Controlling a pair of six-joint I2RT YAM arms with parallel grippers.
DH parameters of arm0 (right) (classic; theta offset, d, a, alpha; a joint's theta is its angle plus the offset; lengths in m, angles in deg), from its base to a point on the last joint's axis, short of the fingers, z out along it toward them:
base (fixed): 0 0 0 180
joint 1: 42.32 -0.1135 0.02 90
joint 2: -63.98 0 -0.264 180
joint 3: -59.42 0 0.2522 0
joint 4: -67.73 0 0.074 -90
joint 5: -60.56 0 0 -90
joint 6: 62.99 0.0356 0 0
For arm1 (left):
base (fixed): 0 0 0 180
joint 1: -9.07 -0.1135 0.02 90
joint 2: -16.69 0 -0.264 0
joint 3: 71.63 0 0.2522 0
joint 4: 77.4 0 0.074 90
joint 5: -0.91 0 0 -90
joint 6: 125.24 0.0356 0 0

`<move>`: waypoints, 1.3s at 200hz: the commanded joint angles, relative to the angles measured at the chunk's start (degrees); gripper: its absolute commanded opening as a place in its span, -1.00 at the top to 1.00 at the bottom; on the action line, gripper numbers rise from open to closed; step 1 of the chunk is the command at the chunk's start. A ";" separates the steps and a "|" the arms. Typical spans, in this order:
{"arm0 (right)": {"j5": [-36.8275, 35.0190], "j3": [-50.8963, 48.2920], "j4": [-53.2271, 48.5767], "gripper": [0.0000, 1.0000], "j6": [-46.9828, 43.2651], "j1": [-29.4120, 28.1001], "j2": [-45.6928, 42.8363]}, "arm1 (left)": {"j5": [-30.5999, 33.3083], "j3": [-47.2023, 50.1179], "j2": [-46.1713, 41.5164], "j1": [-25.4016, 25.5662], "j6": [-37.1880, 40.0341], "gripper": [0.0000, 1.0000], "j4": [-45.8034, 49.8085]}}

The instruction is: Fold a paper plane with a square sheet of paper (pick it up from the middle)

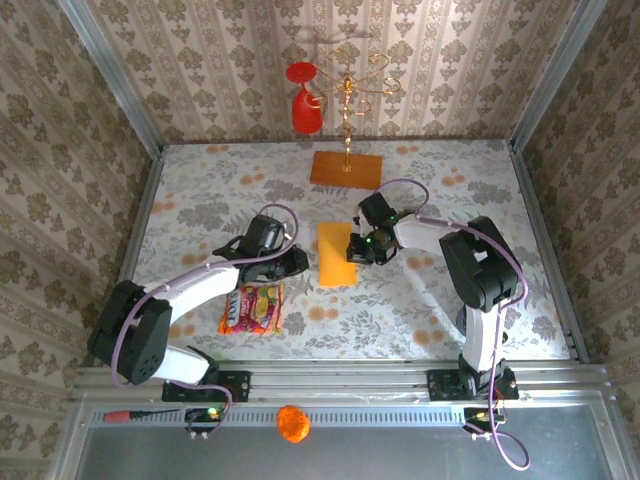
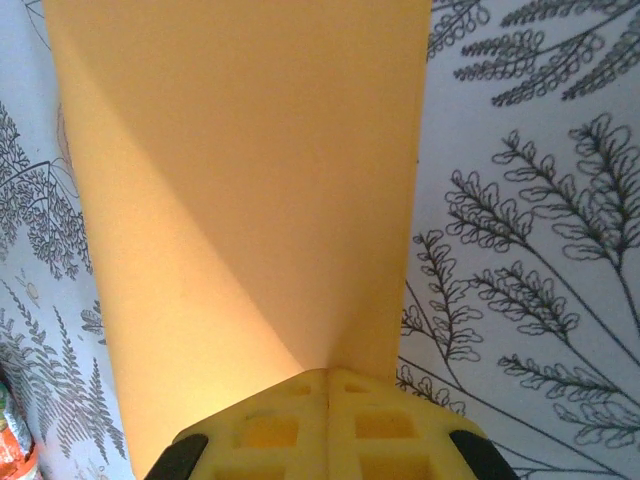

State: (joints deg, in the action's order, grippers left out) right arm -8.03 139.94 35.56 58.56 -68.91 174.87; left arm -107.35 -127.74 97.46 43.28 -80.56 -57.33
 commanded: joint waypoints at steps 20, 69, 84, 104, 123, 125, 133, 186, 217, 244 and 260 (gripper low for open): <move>-2.70 -2.56 0.44 0.65 7.56 -0.13 -9.96 | -2.76 -3.16 5.32 -0.88 -3.09 0.33 -6.18; -9.65 -12.49 3.52 0.19 14.44 0.83 -21.61 | -9.82 -10.08 15.76 -2.13 -2.81 0.21 -11.50; -9.87 -14.97 3.43 0.10 16.50 1.17 -23.34 | -10.04 -12.94 18.46 -2.46 -2.08 0.22 -9.38; -7.70 -18.05 5.98 0.08 18.31 1.16 -24.15 | -11.37 -16.18 21.49 -2.79 -0.49 0.24 -6.79; -5.86 -20.12 8.72 0.08 19.65 1.19 -23.48 | -12.45 -17.96 23.62 -2.93 0.38 0.27 -6.62; -5.57 -20.21 8.98 0.09 19.75 1.19 -23.43 | -12.53 -18.10 23.77 -2.99 0.51 0.27 -6.56; -4.71 -20.66 9.89 0.09 20.22 1.19 -23.15 | -12.63 -18.90 24.68 -3.10 0.80 0.30 -6.14; -3.68 -20.54 11.59 0.09 17.93 1.58 -21.27 | -11.04 -22.94 29.01 -3.32 3.92 0.37 -1.85; -0.84 -18.69 11.93 0.11 17.44 2.36 -19.50 | -11.68 -23.36 30.77 -3.63 3.07 0.38 -1.35; 2.17 -17.94 12.85 0.14 17.61 2.49 -18.04 | -12.75 -24.35 32.96 -3.94 1.85 0.37 -1.56; 3.94 -18.34 13.80 0.14 18.02 2.49 -17.84 | -12.81 -24.89 33.38 -4.16 1.53 0.37 -1.32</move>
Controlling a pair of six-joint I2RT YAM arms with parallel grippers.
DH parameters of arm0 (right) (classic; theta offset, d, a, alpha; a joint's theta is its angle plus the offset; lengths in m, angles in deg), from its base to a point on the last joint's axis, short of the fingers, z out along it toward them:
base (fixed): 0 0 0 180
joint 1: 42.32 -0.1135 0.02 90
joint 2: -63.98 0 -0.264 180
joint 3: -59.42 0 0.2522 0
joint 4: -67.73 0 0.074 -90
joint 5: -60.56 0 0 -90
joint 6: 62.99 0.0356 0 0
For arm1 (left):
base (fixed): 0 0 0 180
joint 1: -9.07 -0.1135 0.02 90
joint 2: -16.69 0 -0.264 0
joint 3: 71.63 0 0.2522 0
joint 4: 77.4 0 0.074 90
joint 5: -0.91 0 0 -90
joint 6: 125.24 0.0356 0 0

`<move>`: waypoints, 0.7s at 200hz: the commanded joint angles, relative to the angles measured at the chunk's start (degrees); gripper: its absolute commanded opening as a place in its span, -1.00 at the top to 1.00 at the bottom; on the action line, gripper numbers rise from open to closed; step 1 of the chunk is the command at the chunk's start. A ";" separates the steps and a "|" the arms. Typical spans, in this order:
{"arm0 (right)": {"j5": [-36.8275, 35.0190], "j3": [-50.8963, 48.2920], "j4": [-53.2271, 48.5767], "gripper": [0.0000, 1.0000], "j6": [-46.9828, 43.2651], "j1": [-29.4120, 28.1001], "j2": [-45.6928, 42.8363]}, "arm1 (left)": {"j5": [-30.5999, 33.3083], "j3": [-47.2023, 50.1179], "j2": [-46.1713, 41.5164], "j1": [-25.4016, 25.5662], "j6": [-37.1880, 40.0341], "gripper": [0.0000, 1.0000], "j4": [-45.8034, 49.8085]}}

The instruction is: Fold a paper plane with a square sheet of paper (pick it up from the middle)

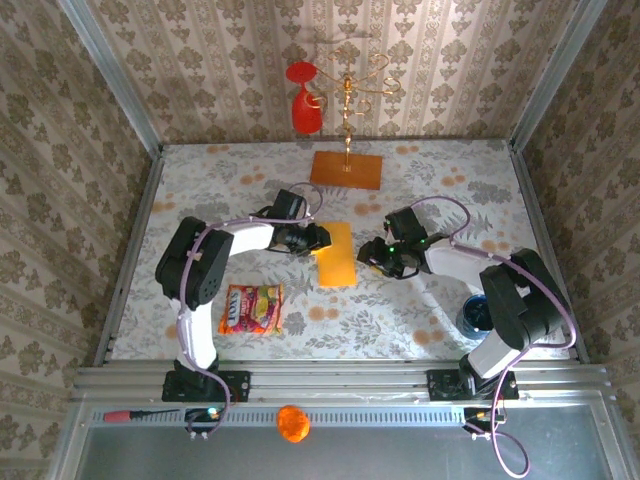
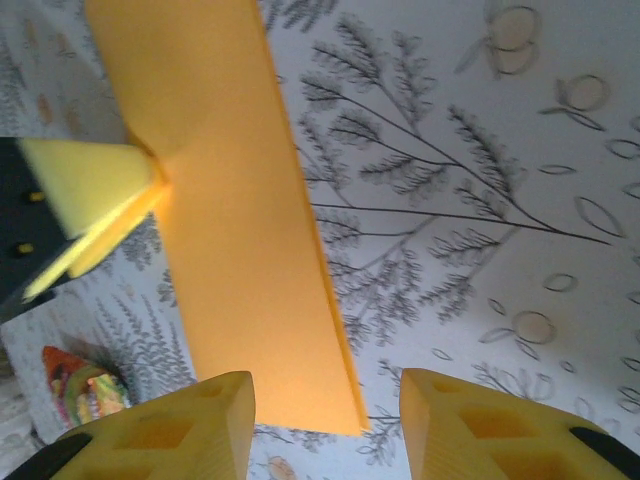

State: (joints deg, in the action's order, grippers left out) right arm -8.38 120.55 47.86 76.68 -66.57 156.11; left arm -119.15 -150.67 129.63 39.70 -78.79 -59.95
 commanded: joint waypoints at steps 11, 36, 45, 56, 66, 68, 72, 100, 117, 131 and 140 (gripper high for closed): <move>4.58 0.51 1.60 0.14 -0.18 0.09 0.65 | -0.44 -2.48 1.51 -0.74 0.04 0.36 2.00; 5.91 0.47 0.36 0.14 -1.19 0.13 1.40 | 0.35 -3.63 2.53 -0.93 0.97 0.36 5.23; 6.87 0.74 -0.11 0.14 -1.58 0.12 2.19 | 0.44 -3.34 2.62 -0.93 1.01 0.36 5.20; 8.25 0.39 0.82 0.13 -1.47 0.16 2.86 | 0.23 -3.28 2.87 -0.93 1.31 0.36 5.35; 9.07 -0.09 1.53 0.12 -0.97 0.12 3.39 | 0.09 -3.15 3.03 -0.93 1.45 0.36 5.63; 9.13 -0.15 1.60 0.12 -0.87 0.13 3.42 | 0.09 -3.11 3.06 -0.93 1.45 0.36 5.65; 9.25 -0.18 1.63 0.12 -0.76 0.01 3.55 | 0.12 -3.16 3.07 -0.93 1.54 0.36 5.68; 9.42 -1.10 2.13 0.11 -0.11 -0.10 4.36 | 0.25 -2.93 3.51 -0.93 1.65 0.37 5.77; 10.46 -1.62 2.93 0.20 0.28 -0.25 4.41 | 0.83 -2.55 3.35 -0.84 1.19 0.37 5.65; 10.41 -1.98 2.95 0.23 0.51 -0.28 4.20 | 1.31 -2.01 3.07 -0.84 0.77 0.37 5.41; 10.49 -2.19 3.09 0.23 0.58 -0.41 4.27 | 1.32 -1.83 2.98 -0.84 0.60 0.37 5.21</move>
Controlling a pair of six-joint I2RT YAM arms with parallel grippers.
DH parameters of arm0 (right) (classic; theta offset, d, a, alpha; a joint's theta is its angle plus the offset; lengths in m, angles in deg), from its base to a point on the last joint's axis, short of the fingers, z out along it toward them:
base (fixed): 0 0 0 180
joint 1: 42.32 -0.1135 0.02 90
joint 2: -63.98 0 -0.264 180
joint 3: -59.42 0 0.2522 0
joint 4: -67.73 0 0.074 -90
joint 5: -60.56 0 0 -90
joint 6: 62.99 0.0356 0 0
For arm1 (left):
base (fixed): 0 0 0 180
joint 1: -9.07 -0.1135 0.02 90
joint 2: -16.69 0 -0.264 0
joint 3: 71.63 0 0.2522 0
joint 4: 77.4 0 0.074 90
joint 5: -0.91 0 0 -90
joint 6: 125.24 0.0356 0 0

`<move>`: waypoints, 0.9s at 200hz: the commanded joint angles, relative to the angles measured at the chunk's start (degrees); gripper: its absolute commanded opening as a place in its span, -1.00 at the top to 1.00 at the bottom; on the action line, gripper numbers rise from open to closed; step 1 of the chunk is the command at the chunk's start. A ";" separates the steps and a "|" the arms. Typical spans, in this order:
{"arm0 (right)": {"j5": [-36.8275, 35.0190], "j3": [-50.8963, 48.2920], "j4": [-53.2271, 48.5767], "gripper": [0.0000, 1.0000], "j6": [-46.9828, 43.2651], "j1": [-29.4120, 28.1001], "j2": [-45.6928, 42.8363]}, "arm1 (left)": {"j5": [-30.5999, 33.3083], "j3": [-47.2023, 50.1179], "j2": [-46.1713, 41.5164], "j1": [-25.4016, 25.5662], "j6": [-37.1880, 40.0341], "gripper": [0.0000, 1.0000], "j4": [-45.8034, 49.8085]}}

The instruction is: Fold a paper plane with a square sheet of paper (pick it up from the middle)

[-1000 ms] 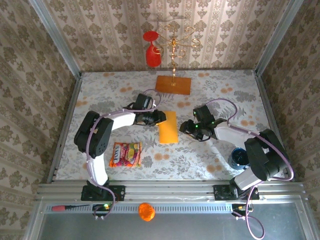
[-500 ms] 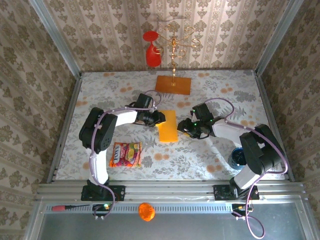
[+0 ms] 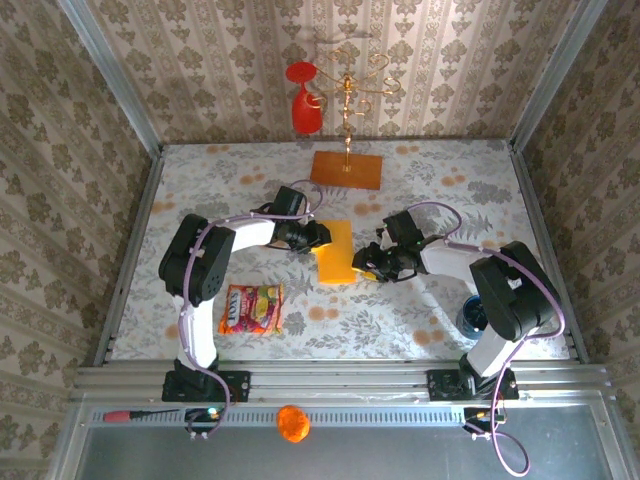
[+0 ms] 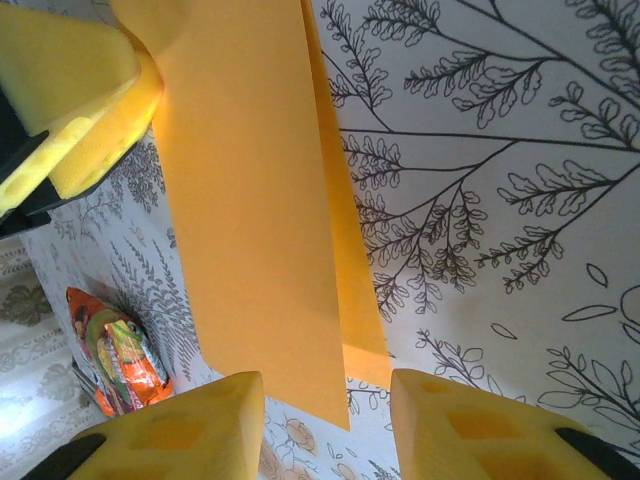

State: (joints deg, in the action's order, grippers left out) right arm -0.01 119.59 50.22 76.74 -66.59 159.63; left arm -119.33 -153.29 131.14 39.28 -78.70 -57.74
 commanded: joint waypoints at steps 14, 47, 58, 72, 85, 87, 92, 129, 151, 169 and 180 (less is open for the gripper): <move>2.94 -1.60 1.75 0.24 0.60 -0.43 1.32 | 1.58 1.14 1.47 -0.42 0.40 0.37 2.65; 4.31 -1.82 3.12 0.26 0.22 -0.60 2.49 | 1.76 1.55 1.56 -0.42 0.25 0.37 2.37; 5.46 -1.68 4.07 0.32 0.64 -0.62 2.86 | 1.55 1.25 1.80 -0.38 0.20 0.37 2.73; 6.20 -2.09 6.27 0.36 2.10 -0.61 2.80 | 1.00 0.67 2.00 -0.42 0.09 0.37 3.28; 5.87 -2.47 7.72 0.37 2.90 -0.61 2.52 | 0.64 0.15 2.00 -0.42 0.20 0.37 3.67; 5.72 -2.47 7.71 0.37 2.91 -0.60 2.58 | 0.67 0.14 1.98 -0.42 0.17 0.37 3.71; 5.49 -2.39 7.71 0.38 2.90 -0.60 2.52 | 0.54 -0.01 1.99 -0.42 0.28 0.37 3.78; 6.11 -2.67 9.37 0.47 4.35 -0.65 3.76 | 0.01 0.14 1.54 -0.17 -0.02 0.38 3.78; 6.08 -3.45 9.92 0.51 4.79 -0.57 3.68 | 0.03 0.19 1.56 -0.07 0.06 0.38 3.91; 6.08 -3.45 9.22 0.57 4.46 -0.60 3.53 | 0.00 0.12 1.34 0.02 0.05 0.38 3.79; 5.90 -3.48 8.64 0.61 4.33 -0.53 3.44 | 0.00 0.04 1.14 0.02 0.11 0.38 3.79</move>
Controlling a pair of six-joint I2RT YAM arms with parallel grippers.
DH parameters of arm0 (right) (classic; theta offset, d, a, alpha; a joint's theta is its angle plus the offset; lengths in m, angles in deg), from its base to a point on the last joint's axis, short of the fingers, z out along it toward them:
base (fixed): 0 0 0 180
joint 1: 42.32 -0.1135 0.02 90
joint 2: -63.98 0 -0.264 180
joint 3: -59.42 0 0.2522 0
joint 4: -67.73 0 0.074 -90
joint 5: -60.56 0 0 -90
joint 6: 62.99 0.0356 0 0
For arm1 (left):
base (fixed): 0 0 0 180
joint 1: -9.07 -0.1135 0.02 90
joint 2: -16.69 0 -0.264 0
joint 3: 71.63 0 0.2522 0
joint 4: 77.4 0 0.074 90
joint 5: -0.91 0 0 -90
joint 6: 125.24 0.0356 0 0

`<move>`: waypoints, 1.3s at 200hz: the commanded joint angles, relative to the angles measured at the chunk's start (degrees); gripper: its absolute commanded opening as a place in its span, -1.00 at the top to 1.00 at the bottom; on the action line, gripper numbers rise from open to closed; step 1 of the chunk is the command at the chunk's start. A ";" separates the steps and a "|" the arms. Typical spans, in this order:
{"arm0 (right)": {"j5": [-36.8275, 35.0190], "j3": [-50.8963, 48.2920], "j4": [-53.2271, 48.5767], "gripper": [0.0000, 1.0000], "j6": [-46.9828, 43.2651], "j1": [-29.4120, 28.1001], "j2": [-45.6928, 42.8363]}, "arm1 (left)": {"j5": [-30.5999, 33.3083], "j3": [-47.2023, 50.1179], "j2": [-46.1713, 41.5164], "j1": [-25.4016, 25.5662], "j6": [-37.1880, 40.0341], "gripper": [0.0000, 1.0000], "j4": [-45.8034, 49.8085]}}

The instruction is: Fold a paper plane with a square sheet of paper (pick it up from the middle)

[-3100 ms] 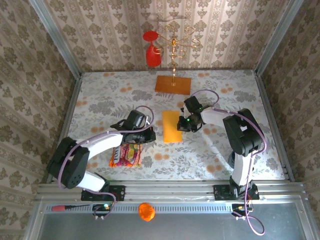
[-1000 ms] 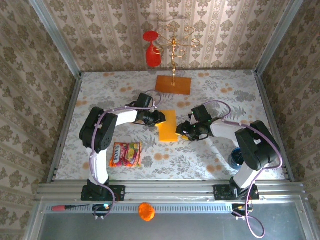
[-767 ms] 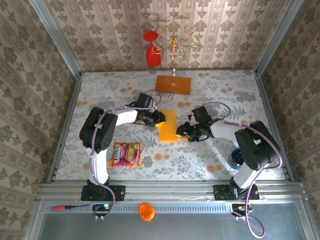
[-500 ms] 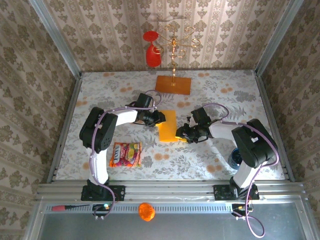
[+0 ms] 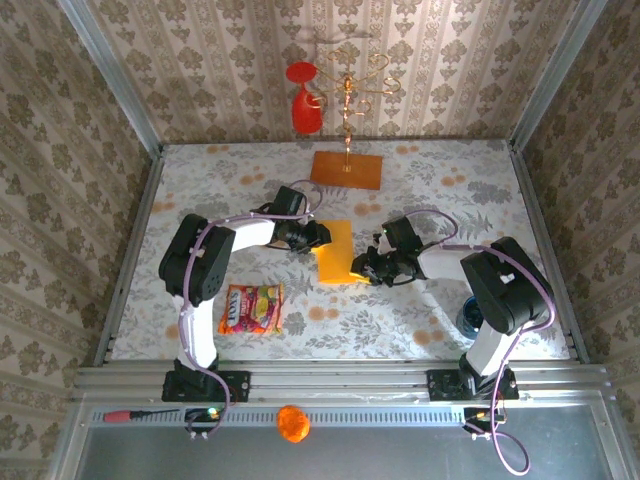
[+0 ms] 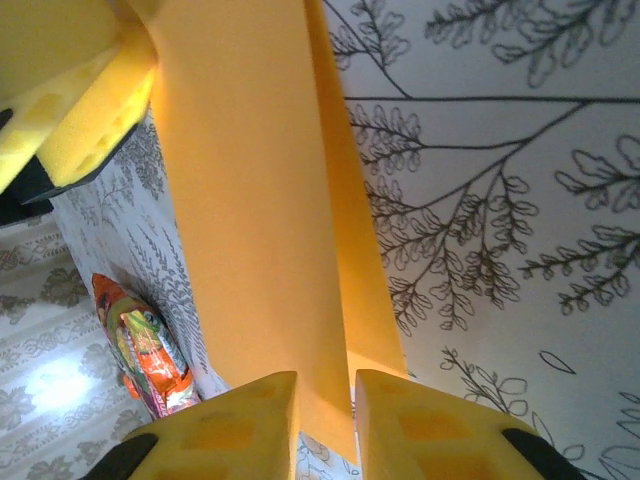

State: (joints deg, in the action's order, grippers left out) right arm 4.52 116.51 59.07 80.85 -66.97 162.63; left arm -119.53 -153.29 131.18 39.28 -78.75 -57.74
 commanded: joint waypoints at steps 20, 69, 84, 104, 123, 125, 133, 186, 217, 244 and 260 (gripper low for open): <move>1.22 -0.02 -2.06 0.72 -0.77 -0.24 -0.02 | -0.34 -0.68 0.53 0.02 0.92 0.38 4.09; -1.12 -0.07 -6.15 0.93 -2.41 -0.14 -2.68 | -1.51 -3.55 -3.36 -0.07 3.80 0.37 5.18; -1.89 -0.34 -7.62 0.95 -2.77 -0.14 -3.78 | -1.20 -3.64 -4.82 -0.41 4.11 0.37 5.23; -2.14 -0.86 -8.62 0.96 -3.02 -0.14 -5.08 | -0.50 -3.26 -4.56 -0.90 4.31 0.42 5.68; -1.90 -0.71 -8.86 0.96 -2.88 -0.19 -5.40 | -1.11 -2.33 -2.88 -1.21 3.77 0.52 4.78; -1.84 -0.70 -8.88 0.96 -2.94 -0.17 -5.40 | -1.33 -2.24 -2.74 -1.21 3.73 0.53 4.51; -1.63 -0.54 -8.75 0.96 -2.73 -0.27 -5.35 | -2.08 -1.97 -2.21 -1.21 3.22 0.55 3.23; 0.44 0.79 -6.98 0.99 -2.43 -0.39 -3.84 | -3.03 -3.28 1.28 -1.04 3.52 0.75 3.58; 2.13 1.65 -4.90 1.00 -2.17 -0.73 -2.61 | -2.17 -2.77 2.20 -1.12 4.14 0.82 5.15; 4.16 2.73 -1.82 1.00 -1.31 -1.52 -0.95 | -2.17 -2.23 2.70 -1.05 4.26 0.84 5.34; 4.39 4.17 -0.86 1.00 -1.12 -2.32 0.26 | -2.08 -2.06 2.83 -1.13 4.30 0.84 5.35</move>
State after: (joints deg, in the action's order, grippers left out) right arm 6.11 118.08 55.29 79.41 -68.15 160.81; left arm -121.54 -155.37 132.98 38.26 -75.90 -54.16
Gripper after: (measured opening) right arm 0.048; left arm 0.082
